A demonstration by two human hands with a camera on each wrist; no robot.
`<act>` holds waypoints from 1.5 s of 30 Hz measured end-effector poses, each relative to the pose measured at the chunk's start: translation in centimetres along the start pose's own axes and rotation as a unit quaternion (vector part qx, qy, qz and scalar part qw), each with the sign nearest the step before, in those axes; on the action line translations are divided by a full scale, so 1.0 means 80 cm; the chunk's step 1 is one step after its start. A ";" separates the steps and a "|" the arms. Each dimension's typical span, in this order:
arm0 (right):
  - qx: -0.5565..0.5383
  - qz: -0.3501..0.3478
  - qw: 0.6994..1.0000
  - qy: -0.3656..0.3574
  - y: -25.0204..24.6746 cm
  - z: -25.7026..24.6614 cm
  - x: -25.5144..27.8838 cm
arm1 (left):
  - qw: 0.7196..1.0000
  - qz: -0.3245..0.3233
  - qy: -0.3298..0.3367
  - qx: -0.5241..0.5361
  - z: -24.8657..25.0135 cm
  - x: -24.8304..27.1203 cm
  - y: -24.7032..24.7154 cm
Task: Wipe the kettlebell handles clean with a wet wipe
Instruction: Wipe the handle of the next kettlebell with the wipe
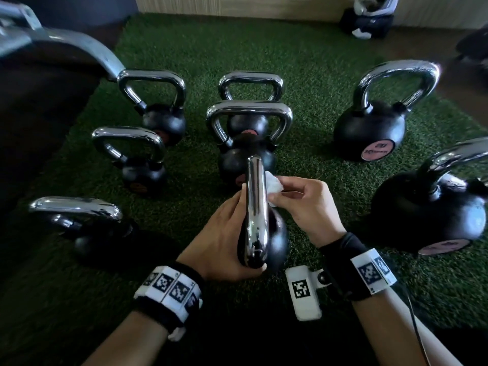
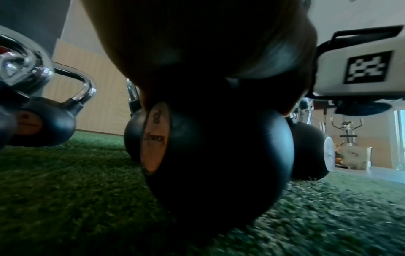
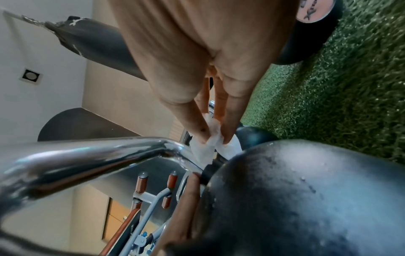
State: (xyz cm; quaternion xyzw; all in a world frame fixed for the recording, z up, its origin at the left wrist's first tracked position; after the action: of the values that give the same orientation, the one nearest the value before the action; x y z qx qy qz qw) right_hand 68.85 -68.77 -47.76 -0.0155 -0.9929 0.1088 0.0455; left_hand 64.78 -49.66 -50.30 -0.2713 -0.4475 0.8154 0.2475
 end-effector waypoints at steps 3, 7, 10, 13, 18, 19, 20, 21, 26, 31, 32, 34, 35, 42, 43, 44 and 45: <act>0.065 0.027 0.998 0.001 0.005 0.007 -0.005 | 0.995 0.041 0.067 0.060 0.010 0.000 -0.025; 0.075 0.027 0.997 0.011 0.009 0.013 -0.009 | 0.991 0.072 0.084 0.070 0.018 0.001 -0.030; 0.081 0.067 0.994 -0.022 0.009 -0.007 -0.011 | 0.992 0.057 0.051 0.100 0.012 0.004 -0.024; 0.065 0.095 0.991 -0.071 0.005 -0.034 -0.017 | 0.993 0.042 0.024 0.104 0.015 0.005 -0.024; 0.116 0.070 0.987 -0.084 0.001 -0.032 -0.021 | 0.993 0.043 -0.005 0.110 0.022 0.005 -0.031; 0.124 0.068 0.986 -0.084 0.002 -0.030 -0.021 | 0.993 0.038 -0.011 0.116 0.022 0.005 -0.030; 0.128 0.072 0.985 -0.094 0.002 -0.030 -0.019 | 0.992 0.035 -0.014 0.117 0.022 0.005 -0.031; 0.127 0.083 0.982 -0.116 0.002 -0.033 -0.016 | 0.993 0.033 -0.014 0.113 0.022 0.004 -0.032; 0.148 0.118 0.944 -0.270 -0.001 -0.053 0.020 | 0.990 -0.029 -0.068 0.118 0.014 -0.001 -0.028; 0.148 0.064 0.946 -0.281 -0.005 -0.058 0.034 | 0.987 -0.040 -0.075 0.140 0.007 -0.011 -0.028; 0.140 0.054 0.952 -0.267 -0.006 -0.061 0.027 | 0.985 -0.040 -0.078 0.151 0.000 -0.014 -0.025; 0.132 0.047 0.959 -0.246 -0.008 -0.067 0.017 | 0.979 -0.034 -0.084 0.180 -0.005 -0.021 -0.027; 0.131 0.041 0.962 -0.238 -0.008 -0.070 0.016 | 0.978 -0.034 -0.085 0.186 -0.006 -0.024 -0.029; 0.007 -0.060 0.986 -0.154 -0.006 -0.060 0.063 | 0.965 -0.069 -0.029 0.250 -0.014 -0.044 -0.032; -0.026 -0.073 0.987 -0.143 -0.006 -0.061 0.062 | 0.964 -0.071 -0.020 0.257 -0.015 -0.046 -0.032; -0.059 -0.080 0.986 -0.131 -0.007 -0.060 0.059 | 0.962 -0.070 -0.014 0.265 -0.015 -0.048 -0.033; -0.080 -0.085 0.986 -0.123 -0.008 -0.061 0.057 | 0.961 -0.070 -0.011 0.267 -0.013 -0.050 -0.035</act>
State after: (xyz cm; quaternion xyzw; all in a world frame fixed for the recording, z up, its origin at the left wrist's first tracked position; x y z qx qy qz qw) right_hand 64.78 -68.14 -42.50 0.0783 -0.9942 0.0254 -0.0692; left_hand 68.86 -50.30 -47.50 -0.1543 -0.2345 0.8886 0.3627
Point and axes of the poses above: each hand's wrist, its own x-axis away from the middle knuckle, its own y-axis out of the palm, z = x × y, the point moved 3 cm from there along -x, towards the middle knuckle, and after that the axes turned 10 degrees about y, right-handed, at the moved point
